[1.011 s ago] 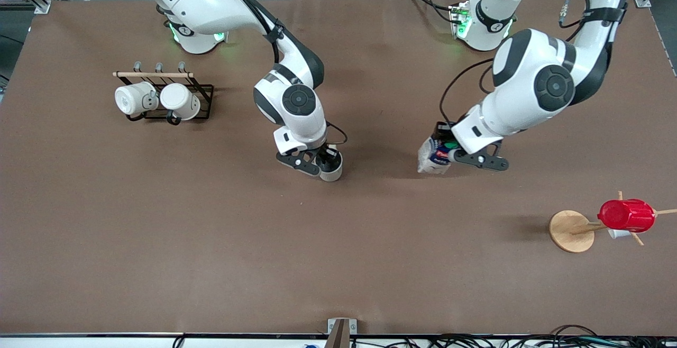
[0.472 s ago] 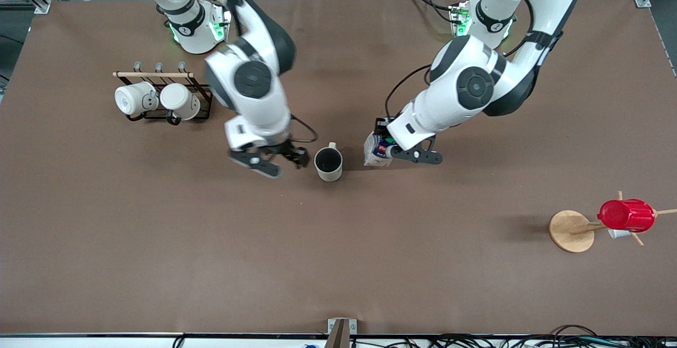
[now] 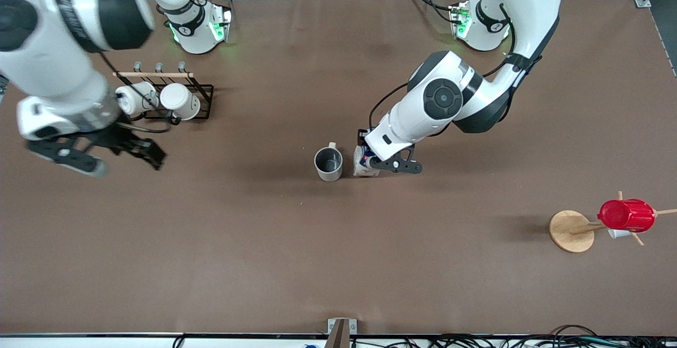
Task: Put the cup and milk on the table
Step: 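Release the mug with the right gripper and withdraw it toward its base, then lower the milk carton beside the mug with the left gripper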
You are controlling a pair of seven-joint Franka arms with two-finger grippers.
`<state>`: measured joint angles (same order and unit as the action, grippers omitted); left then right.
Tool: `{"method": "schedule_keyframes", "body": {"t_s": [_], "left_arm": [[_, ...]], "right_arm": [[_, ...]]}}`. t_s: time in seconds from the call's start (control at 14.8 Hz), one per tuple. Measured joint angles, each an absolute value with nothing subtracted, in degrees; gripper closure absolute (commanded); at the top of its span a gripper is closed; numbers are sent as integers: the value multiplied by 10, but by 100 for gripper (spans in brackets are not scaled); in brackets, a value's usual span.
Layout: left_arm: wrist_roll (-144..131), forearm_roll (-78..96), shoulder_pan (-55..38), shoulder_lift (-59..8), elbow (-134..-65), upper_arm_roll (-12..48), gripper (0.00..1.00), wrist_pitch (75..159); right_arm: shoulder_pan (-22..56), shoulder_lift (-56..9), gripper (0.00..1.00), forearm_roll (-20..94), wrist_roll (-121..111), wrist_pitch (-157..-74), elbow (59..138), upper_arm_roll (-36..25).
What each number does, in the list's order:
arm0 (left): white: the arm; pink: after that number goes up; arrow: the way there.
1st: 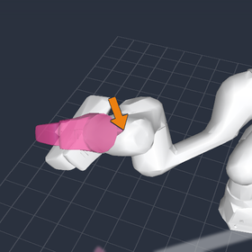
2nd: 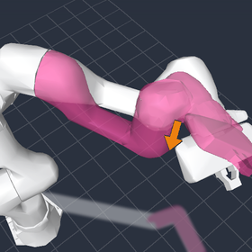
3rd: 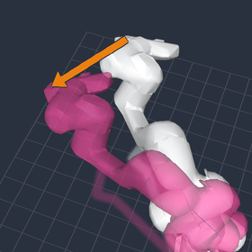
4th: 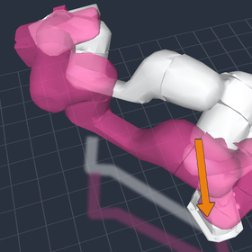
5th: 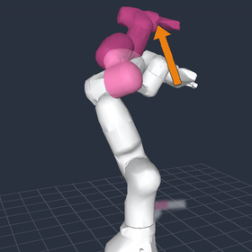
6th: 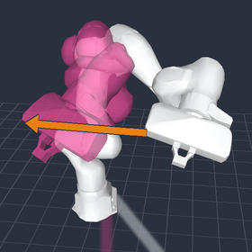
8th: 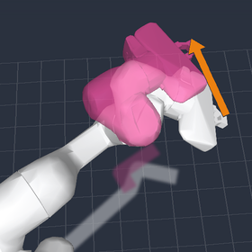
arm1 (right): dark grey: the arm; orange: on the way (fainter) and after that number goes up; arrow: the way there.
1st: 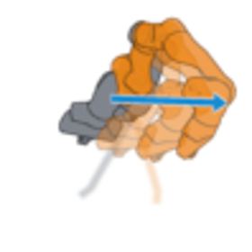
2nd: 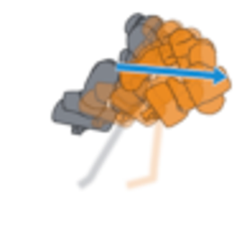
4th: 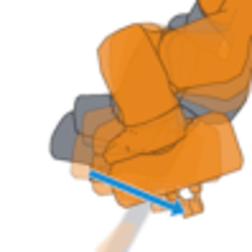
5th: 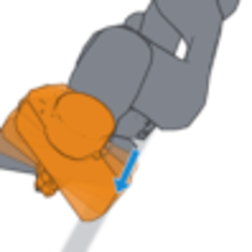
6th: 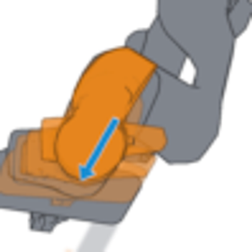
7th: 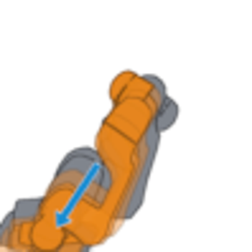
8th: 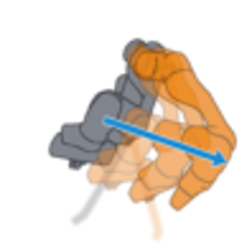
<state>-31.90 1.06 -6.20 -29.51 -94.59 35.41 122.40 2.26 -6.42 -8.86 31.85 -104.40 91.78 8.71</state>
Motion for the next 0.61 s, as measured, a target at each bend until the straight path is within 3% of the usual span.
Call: {"method": "schedule_keyframes", "body": {"t_s": [0.34,0.61], "left_arm": [[-321,-8,-68,-304,-934,358,82,1224],[-321,-10,-77,-320,-920,359,81,1224]], "right_arm": [[22,-10,0,-16,153,-982,914,-20],[21,11,0,8,76,-934,914,-53]]}}
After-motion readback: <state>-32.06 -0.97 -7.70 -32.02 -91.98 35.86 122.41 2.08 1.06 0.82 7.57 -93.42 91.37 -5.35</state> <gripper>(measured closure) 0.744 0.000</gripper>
